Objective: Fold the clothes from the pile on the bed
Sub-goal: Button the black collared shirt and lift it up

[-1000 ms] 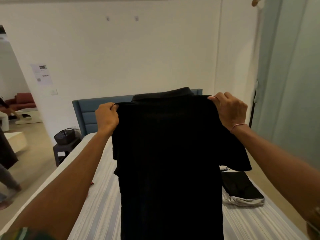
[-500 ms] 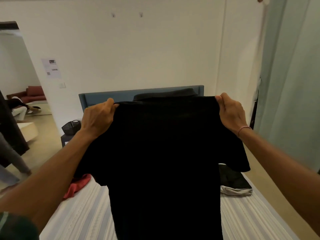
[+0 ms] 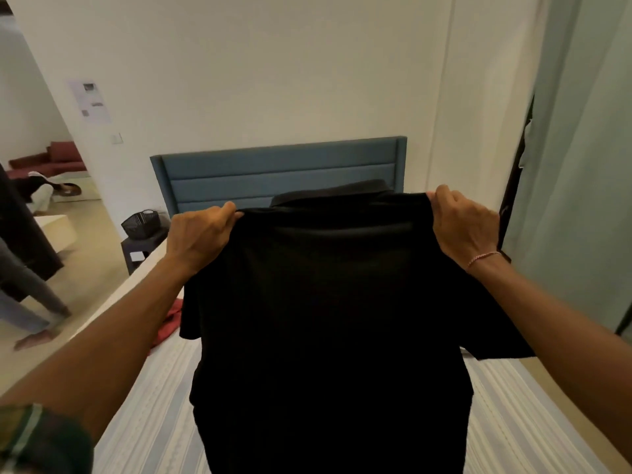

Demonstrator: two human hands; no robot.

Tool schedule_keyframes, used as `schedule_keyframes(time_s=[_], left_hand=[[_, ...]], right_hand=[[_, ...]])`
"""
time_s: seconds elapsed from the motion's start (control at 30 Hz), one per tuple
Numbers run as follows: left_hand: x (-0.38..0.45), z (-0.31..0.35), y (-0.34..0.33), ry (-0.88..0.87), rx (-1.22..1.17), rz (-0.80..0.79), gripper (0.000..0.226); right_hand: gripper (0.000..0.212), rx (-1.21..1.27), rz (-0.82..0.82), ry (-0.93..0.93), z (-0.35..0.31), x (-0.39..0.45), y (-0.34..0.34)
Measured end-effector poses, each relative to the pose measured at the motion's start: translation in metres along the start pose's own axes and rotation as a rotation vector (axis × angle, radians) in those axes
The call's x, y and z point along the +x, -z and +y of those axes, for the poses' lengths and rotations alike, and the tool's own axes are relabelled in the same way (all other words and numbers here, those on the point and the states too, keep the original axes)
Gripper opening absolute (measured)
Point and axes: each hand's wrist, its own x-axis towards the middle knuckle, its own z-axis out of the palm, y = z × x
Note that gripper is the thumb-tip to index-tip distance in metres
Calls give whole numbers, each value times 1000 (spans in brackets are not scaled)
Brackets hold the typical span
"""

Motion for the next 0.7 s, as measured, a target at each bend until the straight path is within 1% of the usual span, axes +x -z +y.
schedule_keyframes(time_s=[0.07, 0.13, 0.2, 0.27, 0.43, 0.5, 0.63, 0.7], left_hand=[[-12, 3, -28, 1, -4, -94, 35], [-28, 6, -73, 4, -36, -210, 32], [-45, 9, -136, 9, -77, -335, 28], [-64, 15, -191, 26, -135, -441, 28], [-117, 36, -328, 117, -235, -641, 32], [-137, 46, -383, 139, -270, -716, 34], [-180, 66, -478, 172, -312, -832, 39], [-200, 79, -518, 203, -347, -860, 36]], right_hand=[[36, -11, -88, 89, 7, -11, -23], [37, -55, -221, 136, 11, -28, -67], [38, -107, -335, 166, 13, -48, -126], [37, -132, -446, 168, 10, -70, -172], [33, -129, -618, 155, 6, -132, -304], [32, -138, -642, 171, 8, -162, -359], [32, -186, -740, 185, 14, -224, -451], [35, -181, -807, 182, 14, -248, -490]])
